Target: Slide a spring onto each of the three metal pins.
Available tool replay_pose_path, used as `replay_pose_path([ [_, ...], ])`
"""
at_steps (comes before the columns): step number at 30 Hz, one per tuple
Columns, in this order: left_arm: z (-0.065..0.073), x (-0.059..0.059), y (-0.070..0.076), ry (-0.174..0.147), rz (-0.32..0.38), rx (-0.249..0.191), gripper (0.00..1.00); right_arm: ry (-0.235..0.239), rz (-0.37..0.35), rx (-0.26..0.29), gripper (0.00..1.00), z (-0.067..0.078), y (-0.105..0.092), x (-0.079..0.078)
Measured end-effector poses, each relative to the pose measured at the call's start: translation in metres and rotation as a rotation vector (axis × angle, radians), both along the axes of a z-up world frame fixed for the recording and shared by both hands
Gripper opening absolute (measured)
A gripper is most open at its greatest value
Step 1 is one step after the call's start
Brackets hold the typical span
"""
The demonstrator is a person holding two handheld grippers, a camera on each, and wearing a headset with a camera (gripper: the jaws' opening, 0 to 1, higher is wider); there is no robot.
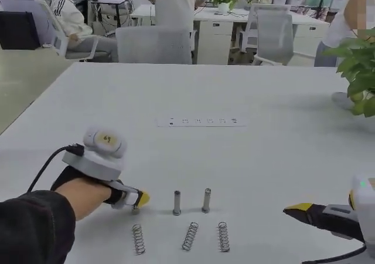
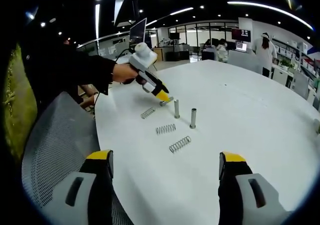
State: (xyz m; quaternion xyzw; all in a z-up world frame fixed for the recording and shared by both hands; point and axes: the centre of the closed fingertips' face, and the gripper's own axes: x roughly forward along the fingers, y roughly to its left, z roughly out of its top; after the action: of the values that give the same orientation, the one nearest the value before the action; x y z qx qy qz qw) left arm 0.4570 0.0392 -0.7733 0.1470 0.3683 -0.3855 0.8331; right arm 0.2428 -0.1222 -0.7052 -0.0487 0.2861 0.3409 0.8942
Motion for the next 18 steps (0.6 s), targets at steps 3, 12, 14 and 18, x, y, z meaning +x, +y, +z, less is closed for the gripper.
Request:
replay_pose_path([
  [3,-0.0011,0.0006,-0.0018,0.001,0.003,0.002,0.31,0.001,0.001,0.0,0.86,-0.0001,0.0001,0.0002],
  [12,-0.0077,0.0008,-0.0044,0.005,-0.002,0.02,0.25,0.0,-0.003,0.002,0.86,0.0003,-0.0011,0.0008],
  [14,-0.0086,0.0004,-0.0052,0.009,-0.004,0.02,0.23,0.001,-0.002,0.004,0.86,0.0003,-0.0007,0.0007],
  [18,-0.0102,0.0007,-0.0058,0.009,-0.006,0.026,0.22,0.003,-0.001,0.002,0.86,0.0001,-0.0007,0.0004],
])
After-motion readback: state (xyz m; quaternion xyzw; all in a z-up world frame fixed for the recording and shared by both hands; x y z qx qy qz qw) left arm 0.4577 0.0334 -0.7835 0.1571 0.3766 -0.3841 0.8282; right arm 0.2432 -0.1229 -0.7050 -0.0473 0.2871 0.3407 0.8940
